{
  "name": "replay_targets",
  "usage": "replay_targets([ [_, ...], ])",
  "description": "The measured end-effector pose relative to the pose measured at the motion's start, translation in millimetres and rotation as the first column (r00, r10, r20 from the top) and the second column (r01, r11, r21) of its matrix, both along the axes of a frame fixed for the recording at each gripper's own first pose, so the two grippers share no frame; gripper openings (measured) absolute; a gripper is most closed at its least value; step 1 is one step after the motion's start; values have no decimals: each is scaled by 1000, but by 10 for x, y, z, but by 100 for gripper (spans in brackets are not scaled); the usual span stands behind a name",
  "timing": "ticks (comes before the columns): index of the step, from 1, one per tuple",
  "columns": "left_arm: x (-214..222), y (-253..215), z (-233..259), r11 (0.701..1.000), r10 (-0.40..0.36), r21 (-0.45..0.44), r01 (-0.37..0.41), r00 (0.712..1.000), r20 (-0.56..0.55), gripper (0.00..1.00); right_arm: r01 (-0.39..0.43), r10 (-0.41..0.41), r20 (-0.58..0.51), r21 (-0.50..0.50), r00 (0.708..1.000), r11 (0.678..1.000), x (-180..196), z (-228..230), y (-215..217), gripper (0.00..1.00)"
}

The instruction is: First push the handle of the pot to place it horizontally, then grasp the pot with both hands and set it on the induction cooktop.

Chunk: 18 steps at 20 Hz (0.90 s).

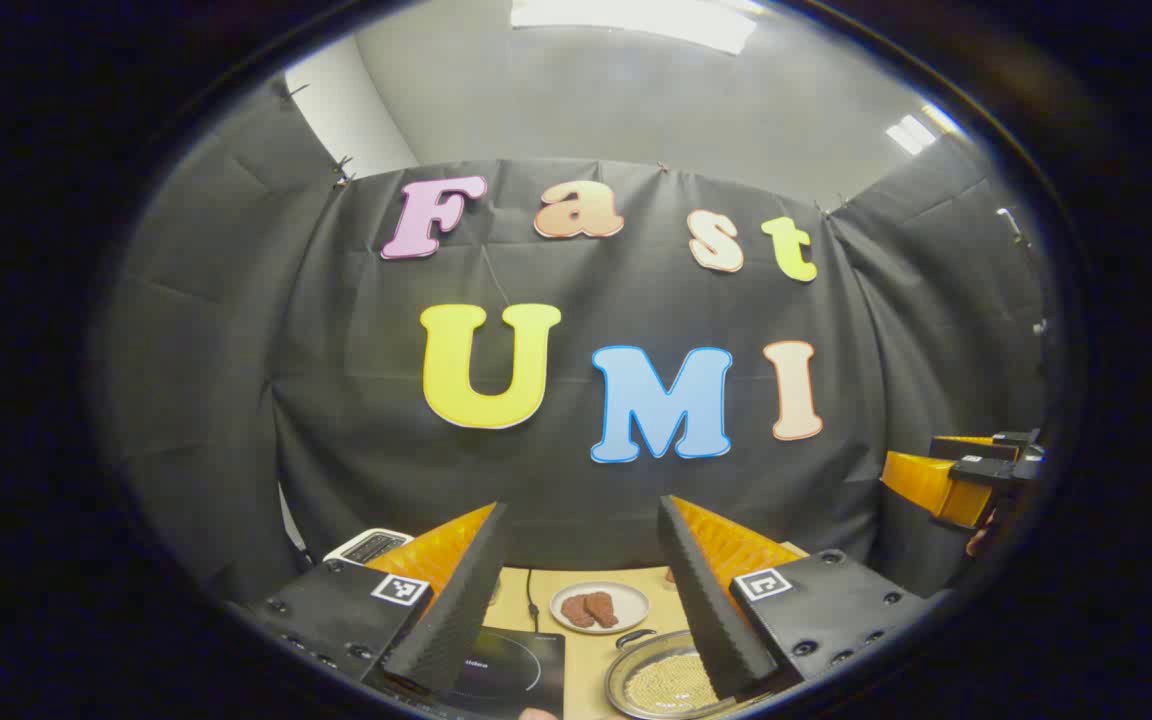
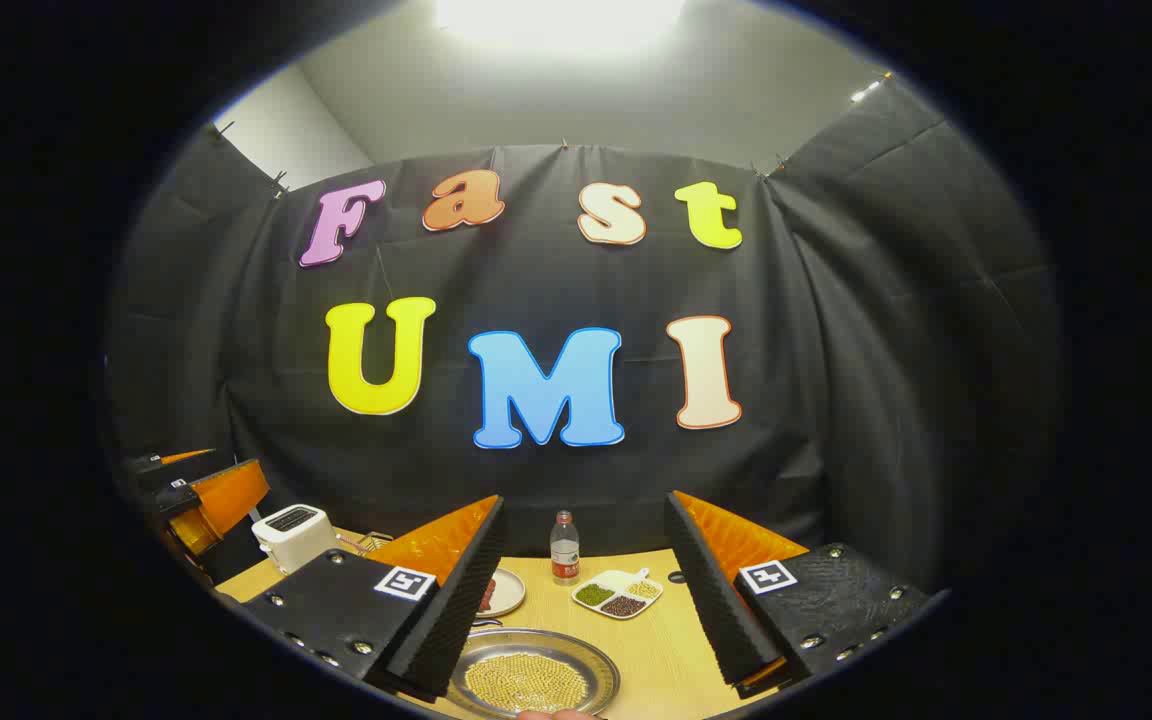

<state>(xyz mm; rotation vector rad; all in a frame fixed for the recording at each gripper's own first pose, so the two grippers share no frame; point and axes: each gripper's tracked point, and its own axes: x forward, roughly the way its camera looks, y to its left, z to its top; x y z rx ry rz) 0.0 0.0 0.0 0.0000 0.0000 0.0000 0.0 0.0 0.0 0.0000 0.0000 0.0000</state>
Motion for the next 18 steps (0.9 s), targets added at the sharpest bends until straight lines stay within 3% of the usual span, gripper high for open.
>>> replay_targets([
  [1,21,22,4,1000,-3,-1,3,1000,4,92,3,-3,2,-5,1000,1000,15,5,18,95],
  [3,70,34,8,1000,-23,-7,23,1000,6,99,12,-12,2,-9,1000,1000,27,-2,58,95],
  [7,109,148,16,999,-33,-16,33,999,12,92,23,-23,7,-20,1000,1000,24,8,153,95],
  [11,117,207,-46,998,-60,-4,60,998,6,99,27,-27,-16,-14,1000,1000,35,-102,260,95],
  [18,179,197,-32,997,-80,10,80,997,9,93,-20,22,-76,23,997,1000,138,-356,369,95],
])
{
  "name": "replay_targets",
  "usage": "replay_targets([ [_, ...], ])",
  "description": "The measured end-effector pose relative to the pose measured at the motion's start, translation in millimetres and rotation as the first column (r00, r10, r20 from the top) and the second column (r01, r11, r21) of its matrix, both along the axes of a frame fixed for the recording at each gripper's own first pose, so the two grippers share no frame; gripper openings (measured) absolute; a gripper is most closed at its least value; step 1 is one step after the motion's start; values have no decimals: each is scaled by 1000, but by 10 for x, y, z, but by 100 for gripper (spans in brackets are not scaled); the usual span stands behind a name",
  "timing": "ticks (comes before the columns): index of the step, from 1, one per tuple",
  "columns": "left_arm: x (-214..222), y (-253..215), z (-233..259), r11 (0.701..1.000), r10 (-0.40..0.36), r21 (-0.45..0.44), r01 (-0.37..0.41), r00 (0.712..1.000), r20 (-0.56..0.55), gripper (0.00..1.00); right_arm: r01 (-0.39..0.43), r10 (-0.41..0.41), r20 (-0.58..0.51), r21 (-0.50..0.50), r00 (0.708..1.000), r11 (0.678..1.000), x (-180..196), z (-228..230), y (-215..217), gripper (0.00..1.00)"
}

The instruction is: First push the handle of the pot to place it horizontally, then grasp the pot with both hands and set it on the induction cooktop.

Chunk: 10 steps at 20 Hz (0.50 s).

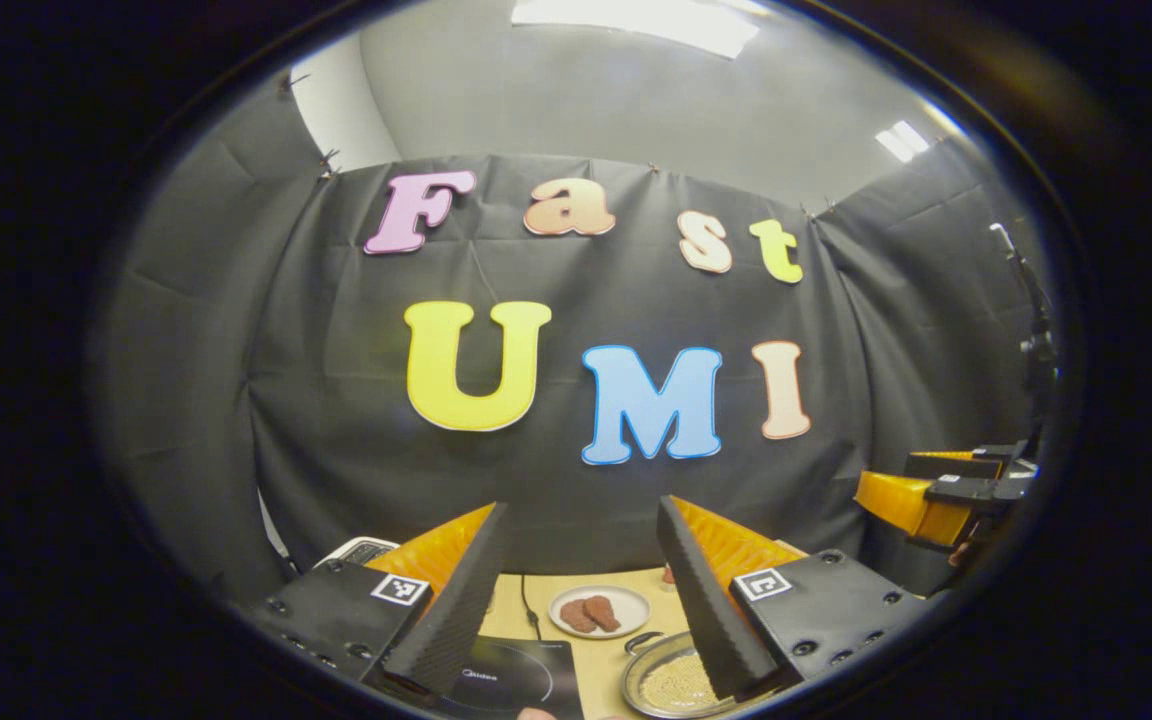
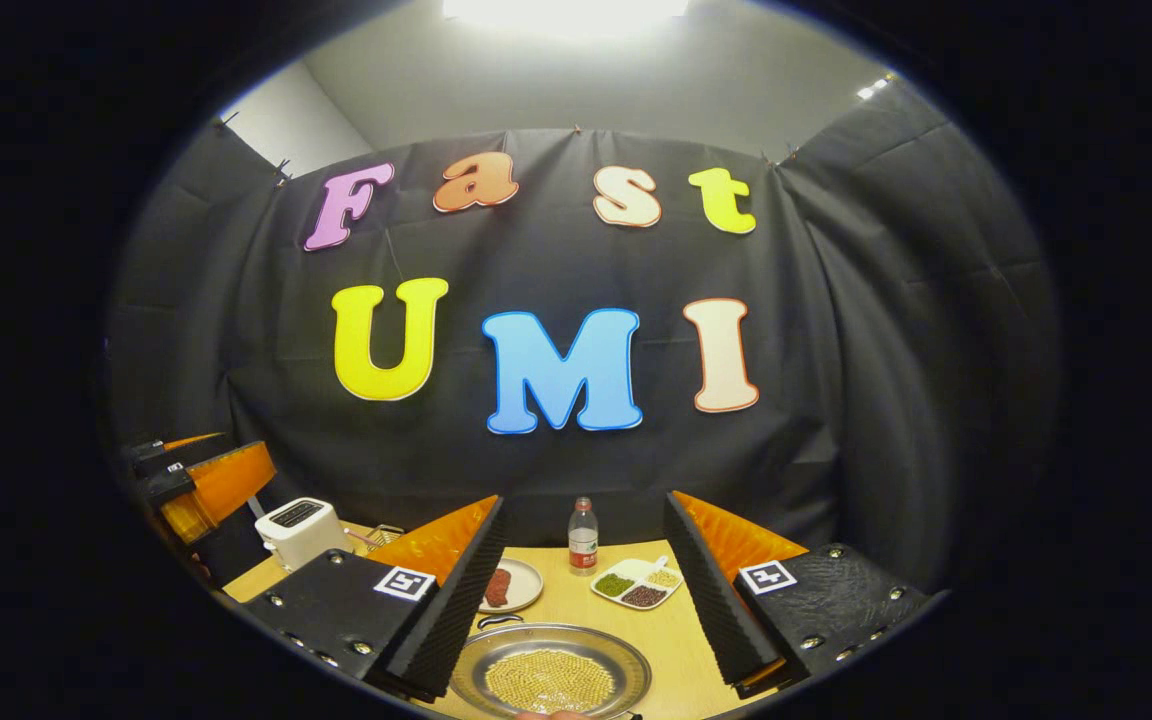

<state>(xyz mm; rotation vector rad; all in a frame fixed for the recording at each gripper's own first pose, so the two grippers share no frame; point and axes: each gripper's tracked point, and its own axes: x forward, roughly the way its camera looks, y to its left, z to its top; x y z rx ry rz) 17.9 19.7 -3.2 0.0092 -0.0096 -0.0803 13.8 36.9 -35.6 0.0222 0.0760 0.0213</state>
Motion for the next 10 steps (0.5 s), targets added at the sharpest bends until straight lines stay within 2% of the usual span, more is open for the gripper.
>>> replay_targets([
  [2,-2,-34,29,1000,-5,5,5,1000,8,92,-37,37,-64,14,997,999,-23,-198,24,95],
  [3,-11,-41,35,1000,-3,5,3,1000,10,99,-48,49,-97,16,994,999,-40,-334,15,95],
  [6,-37,-70,-25,1000,17,8,-17,1000,9,96,-77,81,-184,26,980,997,-59,-637,-29,95],
  [9,-48,-119,-149,1000,26,12,-26,999,-19,93,-126,127,-284,20,950,992,-113,-1035,-12,95],
  [10,-59,-123,-203,999,30,11,-30,999,-29,92,-145,144,-325,21,935,989,-149,-1179,0,93],
])
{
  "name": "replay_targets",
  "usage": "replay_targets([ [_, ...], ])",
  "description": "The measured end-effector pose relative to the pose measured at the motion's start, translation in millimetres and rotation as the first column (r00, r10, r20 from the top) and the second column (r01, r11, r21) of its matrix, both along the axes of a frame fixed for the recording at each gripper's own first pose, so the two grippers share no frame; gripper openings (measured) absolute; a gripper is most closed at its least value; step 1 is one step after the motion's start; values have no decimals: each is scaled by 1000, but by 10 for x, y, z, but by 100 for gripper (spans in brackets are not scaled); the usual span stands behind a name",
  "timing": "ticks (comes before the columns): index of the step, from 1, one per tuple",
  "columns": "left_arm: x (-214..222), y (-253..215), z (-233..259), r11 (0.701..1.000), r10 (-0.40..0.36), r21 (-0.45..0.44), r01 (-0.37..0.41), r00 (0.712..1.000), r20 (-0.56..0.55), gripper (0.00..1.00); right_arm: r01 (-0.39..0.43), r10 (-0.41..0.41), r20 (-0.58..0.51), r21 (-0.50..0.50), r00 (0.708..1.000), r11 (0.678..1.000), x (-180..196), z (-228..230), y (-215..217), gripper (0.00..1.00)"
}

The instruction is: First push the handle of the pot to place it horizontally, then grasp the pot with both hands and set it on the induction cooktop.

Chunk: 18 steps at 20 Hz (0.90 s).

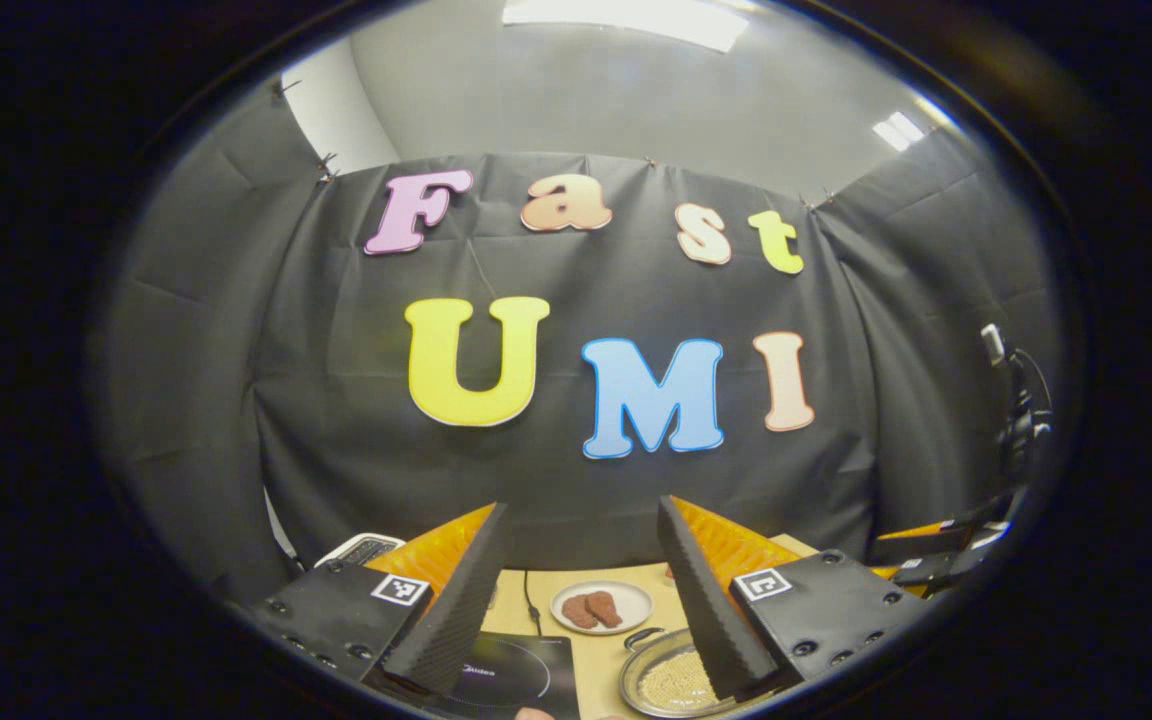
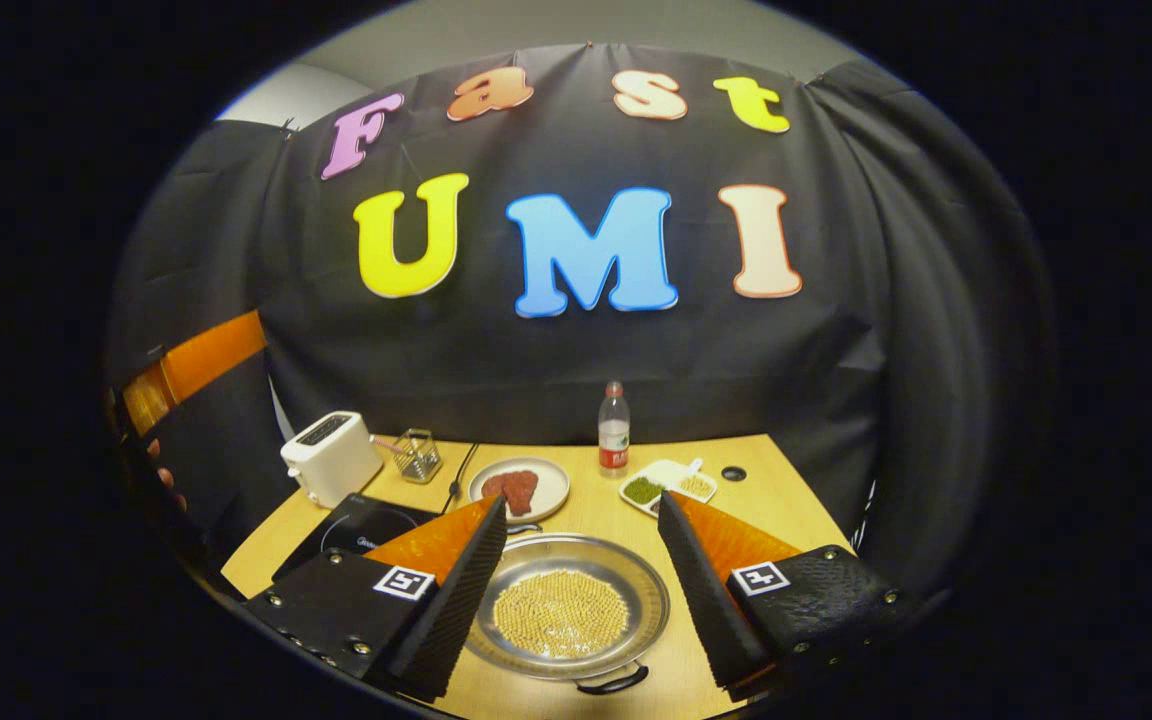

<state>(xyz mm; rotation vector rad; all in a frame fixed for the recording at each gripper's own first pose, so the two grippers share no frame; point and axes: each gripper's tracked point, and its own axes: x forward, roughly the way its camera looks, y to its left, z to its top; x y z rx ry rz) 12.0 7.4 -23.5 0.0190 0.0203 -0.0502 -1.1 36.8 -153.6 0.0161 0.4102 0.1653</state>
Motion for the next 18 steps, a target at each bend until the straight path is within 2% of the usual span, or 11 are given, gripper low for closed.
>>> replay_targets([
  [1,-10,-2,-35,1000,4,0,-4,1000,-9,92,-16,15,-53,-18,999,1000,-30,-178,1,93],
  [5,-29,6,-151,1000,24,0,-24,999,-35,92,-62,56,-199,-27,978,998,-226,-633,67,66],
  [6,-23,17,-188,1000,28,-1,-28,999,-42,92,-78,70,-243,-21,967,997,-293,-754,92,52],
  [7,-22,26,-214,999,33,-1,-33,998,-49,92,-80,73,-281,-15,957,997,-338,-867,104,45],
  [8,-43,29,-238,999,38,-2,-38,998,-55,92,-91,88,-319,6,944,996,-402,-977,139,27],
  [9,-52,41,-248,999,42,-2,-42,997,-59,92,-95,93,-360,12,928,995,-460,-1087,148,23],
  [10,-60,53,-280,999,47,-1,-47,997,-63,92,-87,83,-398,9,914,996,-521,-1195,113,9],
  [11,-72,58,-288,999,51,1,-51,997,-66,92,-96,96,-435,21,895,995,-568,-1306,126,1],
  [12,-78,73,-291,998,55,3,-55,996,-69,92,-98,100,-465,28,880,995,-623,-1398,134,6],
  [18,-104,149,-404,997,80,8,-80,992,-96,92,-142,135,-622,38,771,989,-932,-1889,133,6],
])
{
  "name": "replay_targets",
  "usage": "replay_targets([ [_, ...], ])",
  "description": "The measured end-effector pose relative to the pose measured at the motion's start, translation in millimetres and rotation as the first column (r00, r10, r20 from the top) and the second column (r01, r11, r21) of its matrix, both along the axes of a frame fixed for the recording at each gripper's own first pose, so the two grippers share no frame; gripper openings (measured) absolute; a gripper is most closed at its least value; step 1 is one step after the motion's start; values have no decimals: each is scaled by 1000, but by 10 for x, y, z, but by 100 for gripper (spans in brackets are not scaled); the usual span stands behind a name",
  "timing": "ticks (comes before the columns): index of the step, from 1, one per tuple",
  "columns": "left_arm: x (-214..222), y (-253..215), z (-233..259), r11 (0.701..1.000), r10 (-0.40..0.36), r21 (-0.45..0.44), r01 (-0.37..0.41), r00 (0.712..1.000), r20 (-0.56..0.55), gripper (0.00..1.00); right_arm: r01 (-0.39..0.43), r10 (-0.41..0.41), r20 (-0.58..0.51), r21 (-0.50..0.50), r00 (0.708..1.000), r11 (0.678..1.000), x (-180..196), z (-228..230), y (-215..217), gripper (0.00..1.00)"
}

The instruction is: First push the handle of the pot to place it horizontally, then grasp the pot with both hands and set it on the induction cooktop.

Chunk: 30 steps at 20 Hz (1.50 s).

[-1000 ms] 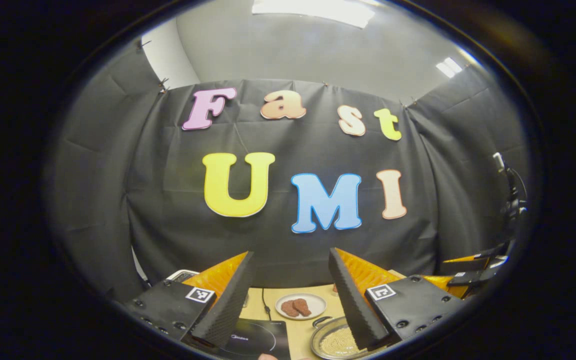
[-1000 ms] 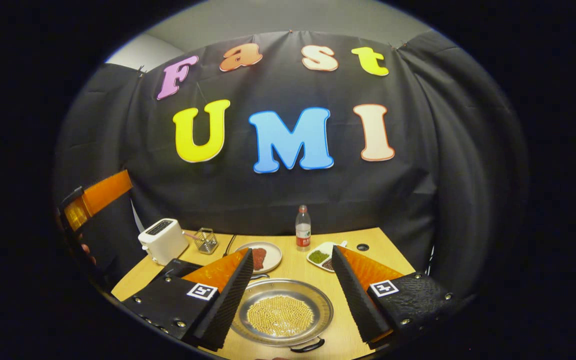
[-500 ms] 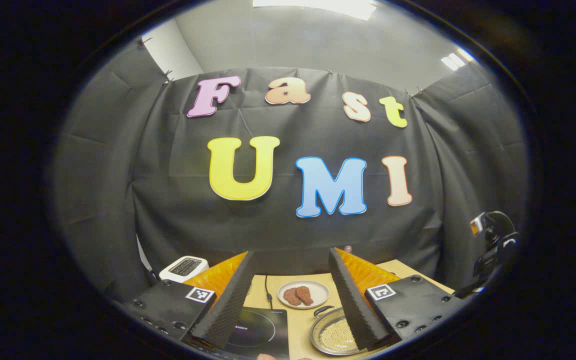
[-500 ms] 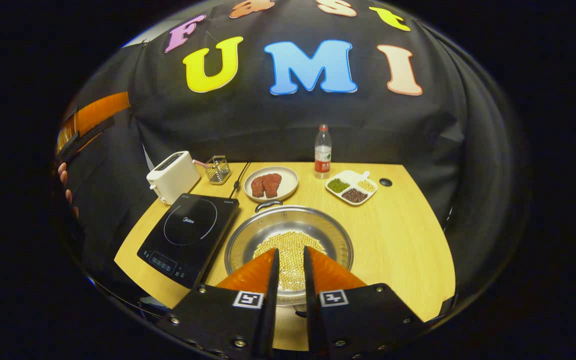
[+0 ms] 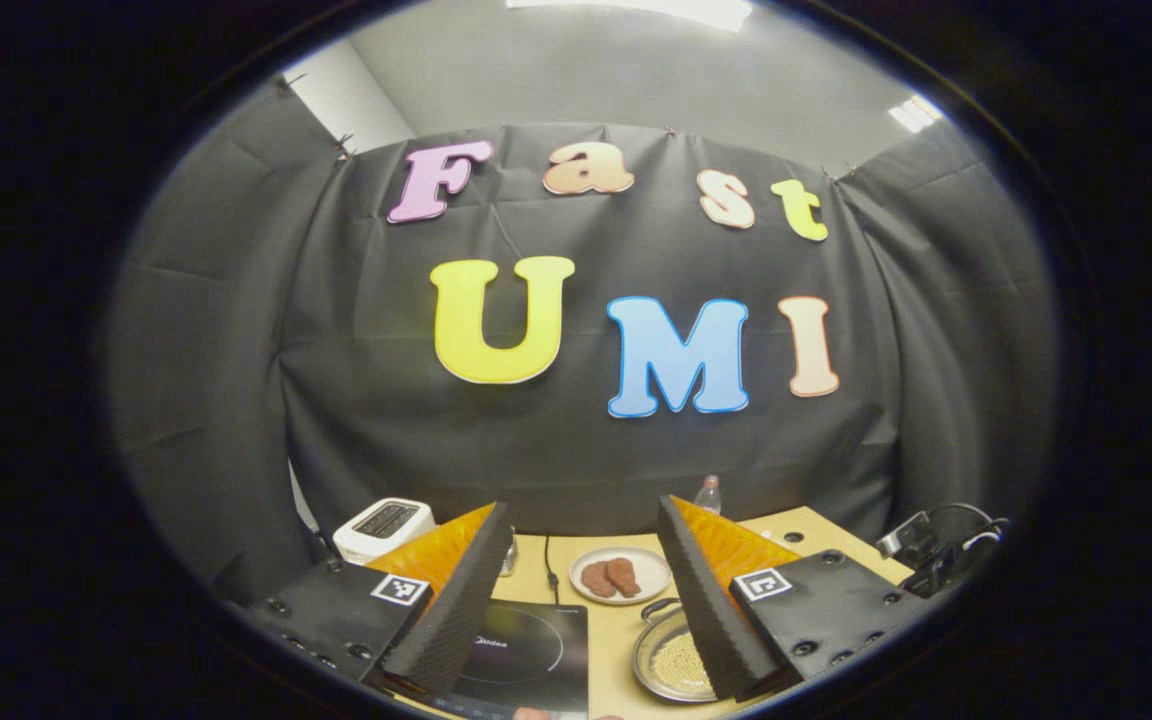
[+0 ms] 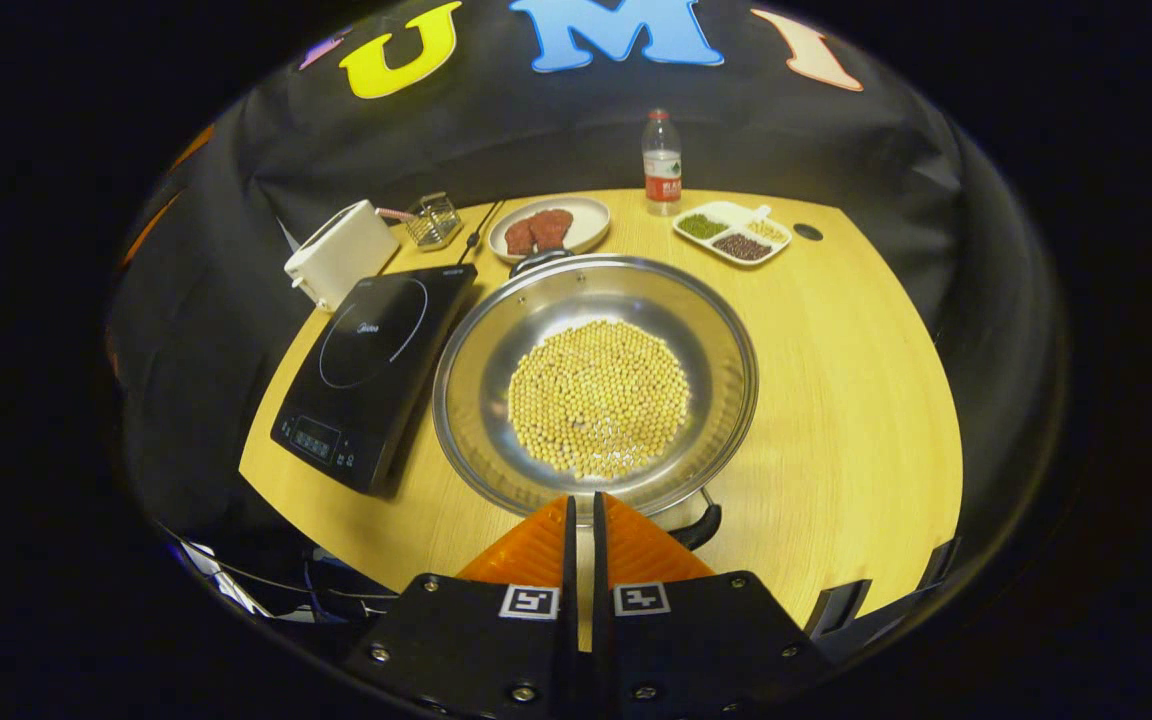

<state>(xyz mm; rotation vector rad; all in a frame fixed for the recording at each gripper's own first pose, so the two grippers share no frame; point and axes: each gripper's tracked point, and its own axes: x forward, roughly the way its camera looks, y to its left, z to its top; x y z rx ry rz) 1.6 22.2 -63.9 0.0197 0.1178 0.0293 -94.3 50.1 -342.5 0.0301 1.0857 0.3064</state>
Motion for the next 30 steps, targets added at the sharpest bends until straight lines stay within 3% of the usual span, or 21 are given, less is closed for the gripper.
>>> replay_targets([
  [5,14,45,-68,1000,15,3,-15,1000,-18,92,-42,41,-129,-11,991,999,-191,-315,73,6],
  [9,20,92,-113,999,34,3,-34,999,-28,92,-63,55,-171,-44,984,997,-250,-483,60,6],
  [16,7,101,-188,999,51,0,-52,998,-48,94,-5,-1,-196,-29,981,1000,-260,-585,-18,1],
  [30,168,-226,-204,1000,-6,13,6,998,-60,92,136,-148,-168,-80,975,987,29,-625,-652,1],
])
